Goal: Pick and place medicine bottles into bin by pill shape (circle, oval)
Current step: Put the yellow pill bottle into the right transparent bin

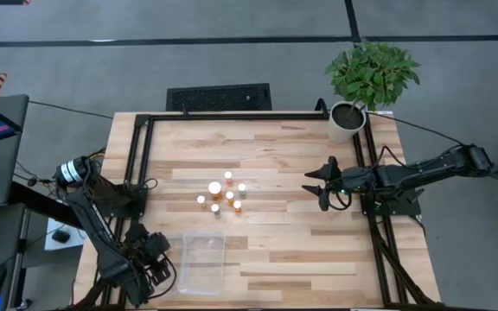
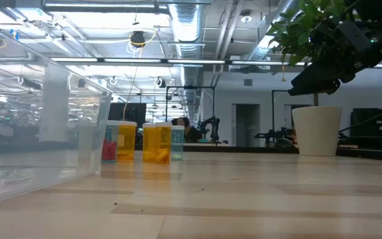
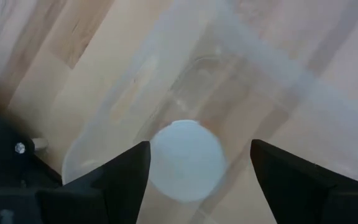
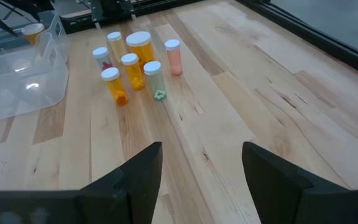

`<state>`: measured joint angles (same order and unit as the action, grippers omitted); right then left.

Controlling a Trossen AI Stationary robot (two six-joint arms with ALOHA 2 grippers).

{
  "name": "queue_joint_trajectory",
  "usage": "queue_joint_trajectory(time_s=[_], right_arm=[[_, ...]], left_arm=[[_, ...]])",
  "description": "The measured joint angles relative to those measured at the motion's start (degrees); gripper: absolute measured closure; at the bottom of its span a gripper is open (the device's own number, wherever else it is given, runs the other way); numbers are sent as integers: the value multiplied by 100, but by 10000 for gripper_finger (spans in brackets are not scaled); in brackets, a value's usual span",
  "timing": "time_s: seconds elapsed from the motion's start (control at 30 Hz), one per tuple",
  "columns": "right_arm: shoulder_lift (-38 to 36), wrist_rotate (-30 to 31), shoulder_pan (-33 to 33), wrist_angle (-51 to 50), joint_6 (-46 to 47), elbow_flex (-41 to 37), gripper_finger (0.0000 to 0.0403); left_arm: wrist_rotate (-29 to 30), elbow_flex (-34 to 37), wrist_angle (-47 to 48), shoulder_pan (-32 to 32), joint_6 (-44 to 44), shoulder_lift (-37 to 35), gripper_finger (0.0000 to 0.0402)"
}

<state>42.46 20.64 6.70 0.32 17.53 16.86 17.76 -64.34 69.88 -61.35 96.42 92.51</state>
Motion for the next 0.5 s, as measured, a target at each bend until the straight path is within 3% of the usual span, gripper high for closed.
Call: queue_joint_trajectory(time_s=[0.17,0.33,0.5], right_arm=[[0,0,0,0,-1,0,168],[0,0,0,0,-8,0,168],[0,-1,0,1,-83,0,168]], left_arm=[[176,-743,675,154,-243,-1,131],[1245,-1539,1309,482,-744,-2,131],[2194,-1993,1670,1161,-1907,-39,131]])
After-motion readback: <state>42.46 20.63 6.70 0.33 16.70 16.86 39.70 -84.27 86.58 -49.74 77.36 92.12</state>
